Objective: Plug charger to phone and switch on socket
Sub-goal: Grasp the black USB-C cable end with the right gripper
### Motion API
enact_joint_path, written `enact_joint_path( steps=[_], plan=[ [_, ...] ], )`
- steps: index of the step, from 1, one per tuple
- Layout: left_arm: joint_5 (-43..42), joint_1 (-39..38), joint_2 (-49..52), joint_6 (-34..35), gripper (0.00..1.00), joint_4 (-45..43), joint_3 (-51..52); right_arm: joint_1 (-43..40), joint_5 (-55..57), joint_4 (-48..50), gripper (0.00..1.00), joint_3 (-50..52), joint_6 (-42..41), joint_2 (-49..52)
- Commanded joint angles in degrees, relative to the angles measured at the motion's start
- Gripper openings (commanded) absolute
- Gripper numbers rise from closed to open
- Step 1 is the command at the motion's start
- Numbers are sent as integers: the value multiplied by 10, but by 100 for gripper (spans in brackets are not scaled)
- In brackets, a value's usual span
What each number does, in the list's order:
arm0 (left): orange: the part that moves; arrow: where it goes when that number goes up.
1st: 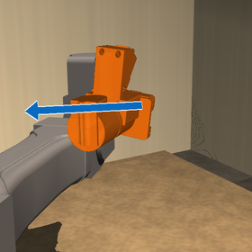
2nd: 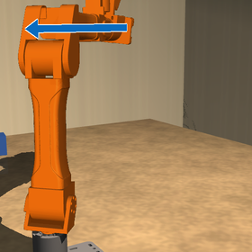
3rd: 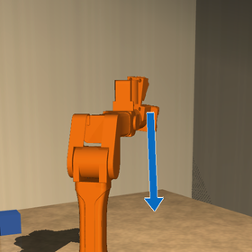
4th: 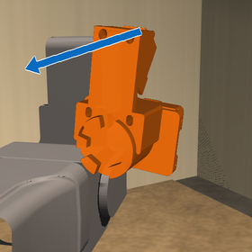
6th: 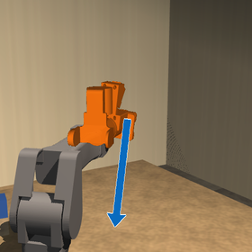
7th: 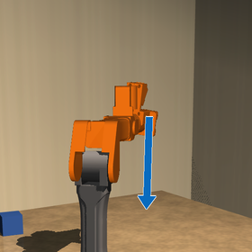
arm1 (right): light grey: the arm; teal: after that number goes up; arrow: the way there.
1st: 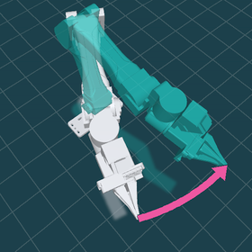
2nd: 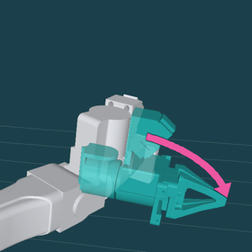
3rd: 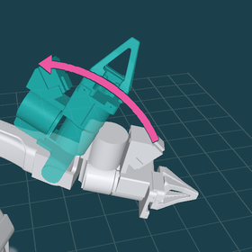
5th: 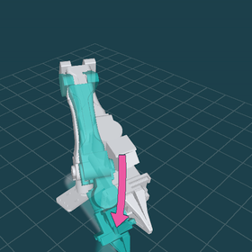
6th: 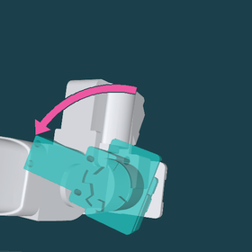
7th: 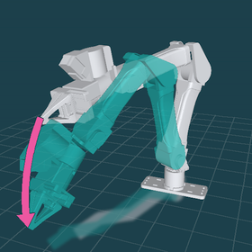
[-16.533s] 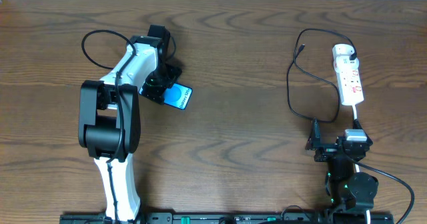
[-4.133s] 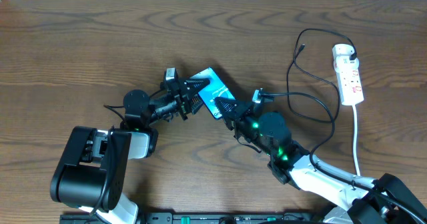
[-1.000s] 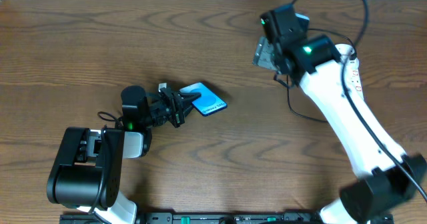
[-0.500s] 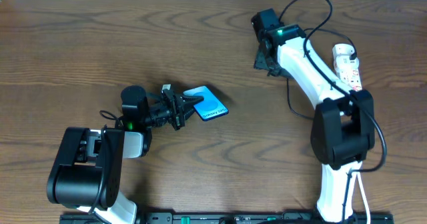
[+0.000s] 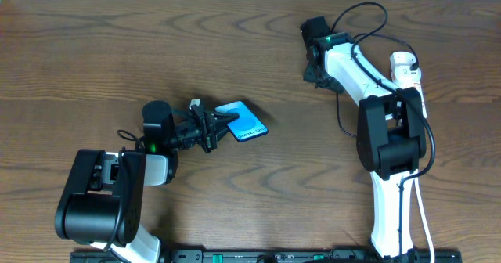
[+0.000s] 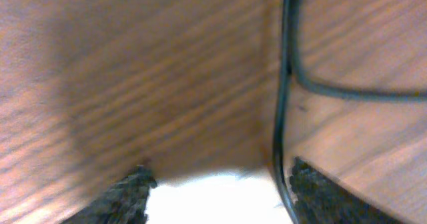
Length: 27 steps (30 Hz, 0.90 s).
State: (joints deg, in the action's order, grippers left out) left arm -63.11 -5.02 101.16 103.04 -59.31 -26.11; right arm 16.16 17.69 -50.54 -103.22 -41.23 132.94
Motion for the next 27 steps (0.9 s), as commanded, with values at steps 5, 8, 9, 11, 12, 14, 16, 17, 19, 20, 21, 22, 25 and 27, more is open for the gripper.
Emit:
enact_joint_path(
  steps=[5,8,9,11,12,14,16,17,19,20,21,22,25,27],
  plan=[
    [-18,2,-5,-10,7,-5,-10,-3,-141,30,51,17,107,67],
    [-18,2,-5,-10,7,-5,-10,1,-228,28,37,17,199,67],
    [-18,2,-5,-10,8,-5,-10,4,-257,24,33,17,235,67],
    [-18,2,-5,-10,8,-5,-10,12,-313,4,30,17,315,67],
    [-18,2,-5,-10,7,-5,-10,18,-324,-12,29,17,341,67],
    [-18,2,-5,-10,8,-5,-10,32,-323,-56,27,17,389,67],
    [-18,2,-5,-10,8,-5,-10,48,-322,-114,27,17,428,67],
    [-18,2,-5,-10,7,-5,-10,58,-321,-151,30,18,440,67],
    [-18,2,-5,-10,7,-5,-10,76,-310,-184,40,18,439,67],
    [-18,2,-5,-10,7,-5,-10,81,-304,-186,46,18,439,67],
    [-18,2,-5,-10,8,-5,-10,89,-293,-185,53,18,434,67],
    [-18,2,-5,-10,8,-5,-10,95,-275,-179,56,18,424,67],
    [-18,2,-5,-10,8,-5,-10,108,-177,-148,66,18,343,67],
    [-18,2,-5,-10,8,-5,-10,110,-127,-132,73,18,286,67]
  ],
)
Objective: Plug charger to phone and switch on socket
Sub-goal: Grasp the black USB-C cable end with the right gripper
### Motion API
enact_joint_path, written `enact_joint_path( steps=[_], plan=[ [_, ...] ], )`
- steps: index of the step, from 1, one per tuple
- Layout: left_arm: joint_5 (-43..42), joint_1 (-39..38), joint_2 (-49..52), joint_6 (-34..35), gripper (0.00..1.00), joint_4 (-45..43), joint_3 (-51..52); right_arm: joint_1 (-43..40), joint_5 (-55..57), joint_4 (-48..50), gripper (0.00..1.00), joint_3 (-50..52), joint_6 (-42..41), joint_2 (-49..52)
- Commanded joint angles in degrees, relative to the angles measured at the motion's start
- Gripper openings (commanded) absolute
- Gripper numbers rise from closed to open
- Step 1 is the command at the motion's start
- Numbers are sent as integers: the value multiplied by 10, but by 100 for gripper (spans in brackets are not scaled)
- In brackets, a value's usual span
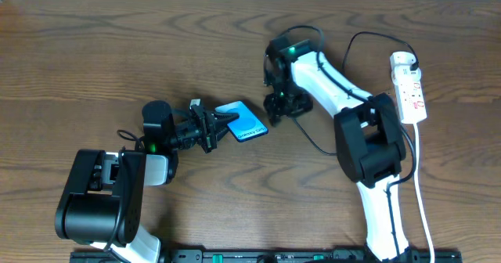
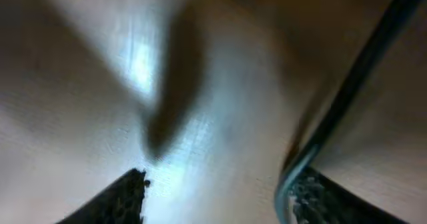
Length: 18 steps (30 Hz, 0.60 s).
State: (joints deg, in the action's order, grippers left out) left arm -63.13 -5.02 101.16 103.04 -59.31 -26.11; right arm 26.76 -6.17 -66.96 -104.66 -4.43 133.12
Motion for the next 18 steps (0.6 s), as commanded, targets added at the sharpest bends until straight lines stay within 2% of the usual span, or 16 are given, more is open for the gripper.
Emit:
enact_joint_path(
  steps=[1,7,9,10,12,14,18],
  plan=[
    [-18,2,-5,-10,7,-5,-10,4,133,44,76,32,-114,65],
    [-18,2,-5,-10,7,-5,-10,-6,137,130,81,32,-149,65],
    [-18,2,-5,-10,8,-5,-10,-6,138,160,73,33,-148,65],
    [-18,2,-5,-10,7,-5,-10,-6,138,175,65,33,-148,65],
    [-18,2,-5,-10,8,-5,-10,-6,137,183,58,33,-149,65],
    [-18,2,-5,-10,8,-5,-10,-6,138,179,57,33,-148,65],
    [-18,2,-5,-10,8,-5,-10,-6,138,168,47,33,-149,65]
  ],
)
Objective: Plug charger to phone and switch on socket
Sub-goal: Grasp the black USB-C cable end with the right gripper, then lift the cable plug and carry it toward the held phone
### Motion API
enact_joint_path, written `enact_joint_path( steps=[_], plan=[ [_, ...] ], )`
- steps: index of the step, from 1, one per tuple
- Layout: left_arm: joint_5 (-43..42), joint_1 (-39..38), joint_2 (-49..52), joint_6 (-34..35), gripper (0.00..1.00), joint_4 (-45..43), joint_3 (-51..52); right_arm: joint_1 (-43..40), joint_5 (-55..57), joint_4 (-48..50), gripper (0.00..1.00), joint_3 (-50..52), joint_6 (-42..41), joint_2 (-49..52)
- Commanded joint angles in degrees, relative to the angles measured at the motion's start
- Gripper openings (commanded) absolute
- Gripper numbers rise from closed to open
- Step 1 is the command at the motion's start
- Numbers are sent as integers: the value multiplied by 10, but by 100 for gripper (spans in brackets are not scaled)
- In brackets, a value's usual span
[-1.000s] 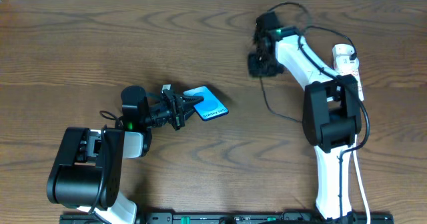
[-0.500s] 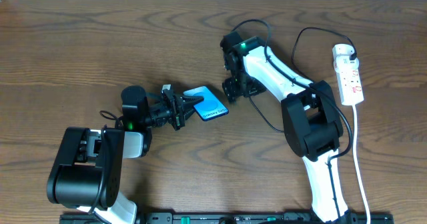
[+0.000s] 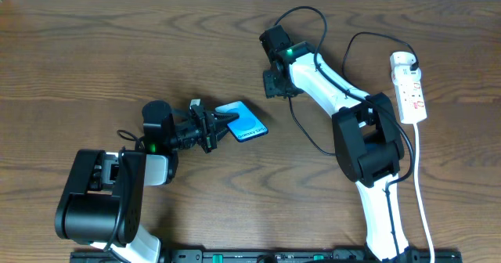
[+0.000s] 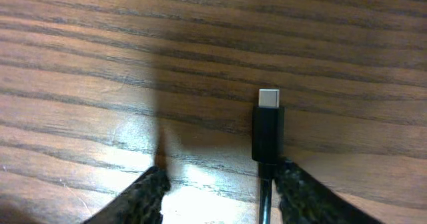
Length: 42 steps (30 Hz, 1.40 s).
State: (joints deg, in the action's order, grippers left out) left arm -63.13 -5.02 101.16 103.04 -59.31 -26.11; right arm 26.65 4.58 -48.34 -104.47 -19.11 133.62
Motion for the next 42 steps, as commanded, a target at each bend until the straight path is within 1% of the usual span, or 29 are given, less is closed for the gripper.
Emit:
enact_joint_path(
  steps=[1,7,9,11,15,17,19,23,26,29,31,32,34,36,39,42],
  plan=[
    [-18,2,-5,-10,8,-5,-10,-5,35,-28,43,31,-2,60],
    [-18,2,-5,-10,7,-5,-10,2,123,-47,40,31,-2,60],
    [-18,2,-5,-10,8,-5,-10,2,124,-47,36,31,-2,60],
    [-18,2,-5,-10,8,-5,-10,2,124,-47,25,31,-2,60],
    [-18,2,-5,-10,7,-5,-10,3,116,-49,13,31,-2,60],
    [-18,2,-5,-10,8,-5,-10,4,115,-52,2,31,-2,60],
    [-18,2,-5,-10,8,-5,-10,4,100,-53,1,31,-1,60],
    [-21,2,-5,-10,7,-5,-10,3,5,-53,1,30,-2,59],
    [-24,2,-5,-10,7,-5,-10,-4,-14,-63,1,29,-2,44],
    [-24,2,-5,-10,8,-5,-10,-18,-14,-74,1,29,-1,-19],
    [-24,2,-5,-10,8,-5,-10,-31,-36,-72,1,29,29,-113],
    [-24,2,-5,-10,8,-5,-10,-32,-39,-72,1,29,32,-121],
    [-22,2,-5,-10,8,-5,-10,-36,-50,-75,1,29,58,-202],
    [-18,2,-5,-10,8,-5,-10,-36,-50,-81,1,29,66,-250],
    [-18,2,-5,-10,8,-5,-10,-36,-50,-118,1,29,65,-309],
    [-17,2,-5,-10,8,-5,-10,-36,-50,-158,1,29,65,-336]
  ],
)
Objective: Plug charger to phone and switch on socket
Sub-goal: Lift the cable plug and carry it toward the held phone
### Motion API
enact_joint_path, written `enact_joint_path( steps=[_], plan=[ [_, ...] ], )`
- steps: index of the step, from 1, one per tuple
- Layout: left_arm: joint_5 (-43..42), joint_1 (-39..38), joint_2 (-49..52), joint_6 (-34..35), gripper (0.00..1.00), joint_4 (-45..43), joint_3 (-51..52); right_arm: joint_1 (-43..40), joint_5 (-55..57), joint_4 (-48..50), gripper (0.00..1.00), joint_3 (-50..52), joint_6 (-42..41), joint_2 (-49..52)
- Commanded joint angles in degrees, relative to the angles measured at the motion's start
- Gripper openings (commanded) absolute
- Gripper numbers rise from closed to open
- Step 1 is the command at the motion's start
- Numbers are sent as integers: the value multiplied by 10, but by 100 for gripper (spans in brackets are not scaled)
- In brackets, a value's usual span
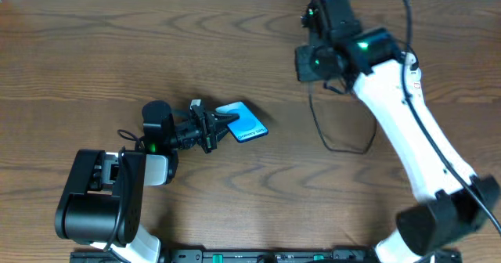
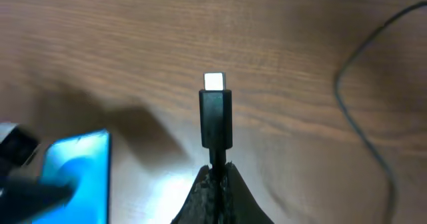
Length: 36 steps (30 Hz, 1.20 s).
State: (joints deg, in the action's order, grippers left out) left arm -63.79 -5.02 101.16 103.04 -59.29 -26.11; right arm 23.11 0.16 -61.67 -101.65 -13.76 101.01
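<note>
My left gripper (image 1: 218,127) is shut on the near edge of the blue phone (image 1: 243,122), which it holds just above the table left of centre. In the right wrist view the phone (image 2: 77,174) shows at the lower left. My right gripper (image 1: 311,63) is raised over the back of the table. In its wrist view this gripper (image 2: 217,169) is shut on the black charger cable just behind the plug (image 2: 215,117). The plug's silver tip points away from the fingers, above the wood and to the right of the phone. The socket strip is hidden under my right arm.
Slack black cable (image 1: 333,142) hangs from my right gripper and loops on the table right of centre; the cable loop (image 2: 357,114) also shows in the wrist view. The wooden table (image 1: 94,52) runs to a pale back edge.
My right gripper was low over the table with its fingers apart either side of the cable. Now it is shut on the cable, higher and further right, and the plug is off the wood. The left arm and phone are unchanged.
My left gripper held the blue phone in the same place throughout. My right gripper was first at the back right by the cable, then close beside the phone. Then it was low with the plug lying ahead of its open fingers. Now it holds the cable raised.
</note>
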Motion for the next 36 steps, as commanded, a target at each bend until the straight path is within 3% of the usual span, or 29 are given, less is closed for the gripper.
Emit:
enact_joint_path(
  steps=[1,14,18,24,29,31,36],
  plan=[
    [-9,2,-5,-10,7,-5,-10,0,-7,-49,1,1,12,-24],
    [-1,2,-5,-28,7,-6,-10,0,-10,-95,1,19,14,-252],
    [-5,2,-5,-34,7,-61,-10,2,-5,-47,1,155,11,-348],
    [6,2,-5,-60,7,-131,-30,2,-91,135,1,378,-10,-462],
    [14,2,-5,-103,7,-130,-73,2,-231,222,1,470,9,-461],
    [14,3,-5,-151,7,-131,-103,2,-274,220,1,478,27,-440],
    [-2,11,-5,-181,7,-131,-136,36,-316,221,1,478,75,-406]
  ],
)
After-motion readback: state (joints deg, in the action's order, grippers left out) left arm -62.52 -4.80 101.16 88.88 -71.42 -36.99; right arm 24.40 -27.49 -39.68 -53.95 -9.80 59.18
